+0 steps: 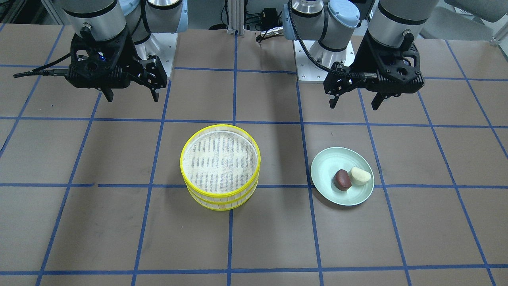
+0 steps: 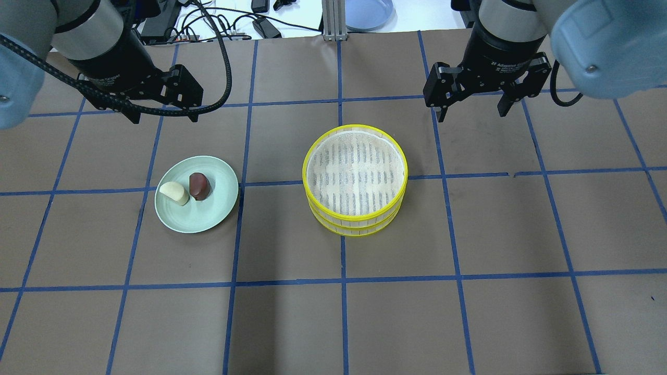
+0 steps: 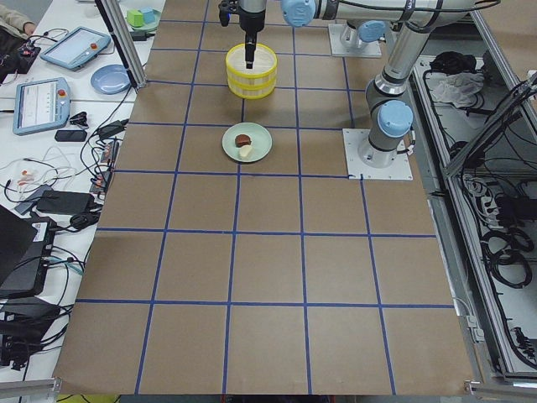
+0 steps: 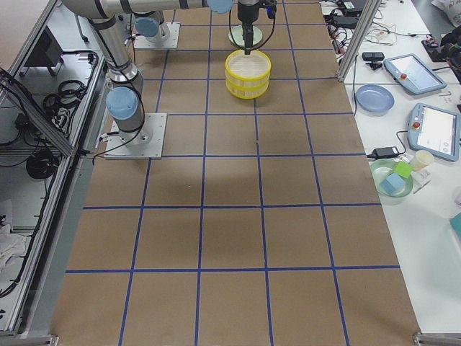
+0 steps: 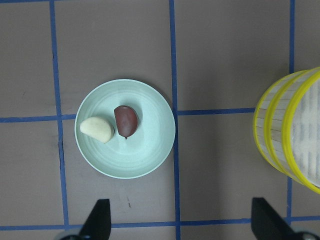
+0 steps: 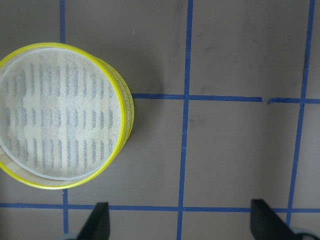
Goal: Place buns in different layers of steamer
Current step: 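Move the left gripper to the white bun while the right reaches the steamer, then grasp the white bun with the left gripper while the right lifts the top tier, then carry the white bun with the left gripper into the bottom steamer tier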
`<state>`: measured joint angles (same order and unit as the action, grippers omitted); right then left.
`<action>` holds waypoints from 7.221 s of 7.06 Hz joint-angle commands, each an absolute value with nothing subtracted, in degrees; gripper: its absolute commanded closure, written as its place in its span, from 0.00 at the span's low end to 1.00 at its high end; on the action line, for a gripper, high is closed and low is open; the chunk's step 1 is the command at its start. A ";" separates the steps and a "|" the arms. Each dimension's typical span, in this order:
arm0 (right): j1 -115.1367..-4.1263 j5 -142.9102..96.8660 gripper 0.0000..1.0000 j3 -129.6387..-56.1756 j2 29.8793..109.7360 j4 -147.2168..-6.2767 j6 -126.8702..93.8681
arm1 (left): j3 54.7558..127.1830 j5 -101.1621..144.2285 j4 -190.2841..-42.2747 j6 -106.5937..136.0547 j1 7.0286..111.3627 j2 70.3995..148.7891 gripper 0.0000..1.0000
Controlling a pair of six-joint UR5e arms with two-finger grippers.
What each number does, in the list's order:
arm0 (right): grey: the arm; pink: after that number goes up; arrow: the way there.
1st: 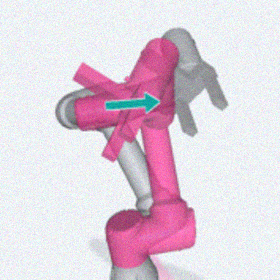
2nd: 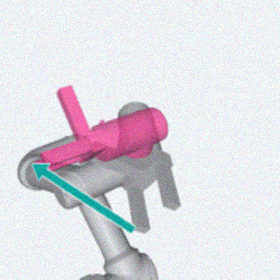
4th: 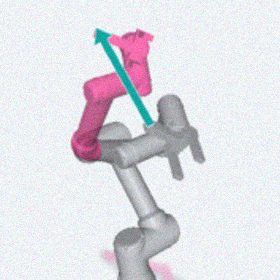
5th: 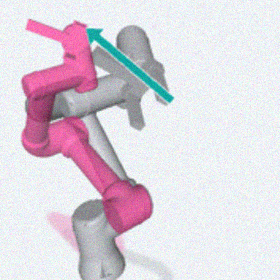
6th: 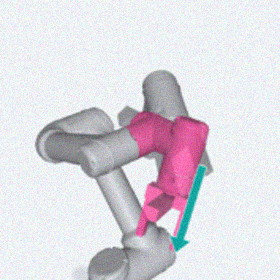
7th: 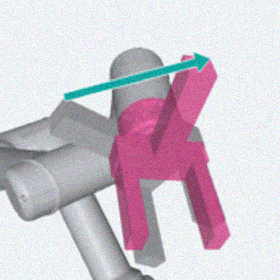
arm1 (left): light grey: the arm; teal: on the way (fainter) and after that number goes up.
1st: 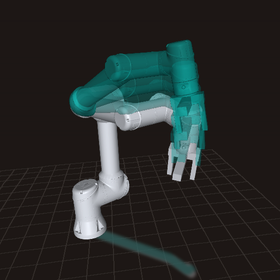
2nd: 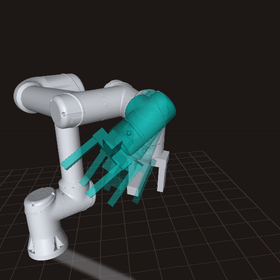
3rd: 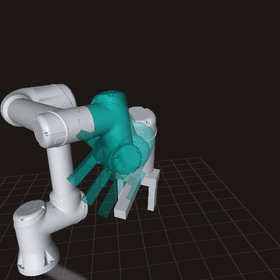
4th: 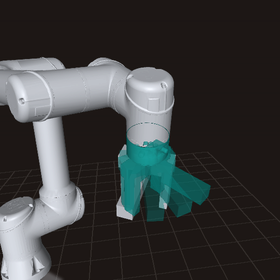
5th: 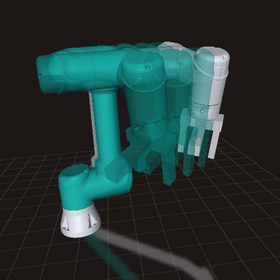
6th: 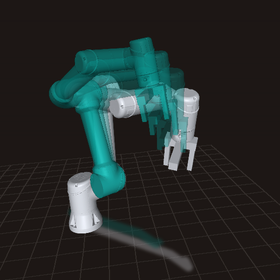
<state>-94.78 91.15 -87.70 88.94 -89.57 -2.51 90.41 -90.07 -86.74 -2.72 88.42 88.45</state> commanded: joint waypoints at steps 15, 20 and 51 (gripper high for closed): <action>-99.58 88.24 0.97 -96.24 69.08 -106.96 -7.47 | 100.99 -92.29 -68.38 -35.10 72.77 112.05 0.00; -99.05 88.15 1.00 -95.45 70.83 -106.79 -7.38 | 104.32 -91.93 -68.82 -37.97 72.77 112.06 0.02; -84.25 91.15 1.00 -93.25 78.93 -98.17 11.28 | 95.54 -86.92 -63.62 0.71 96.73 106.80 0.00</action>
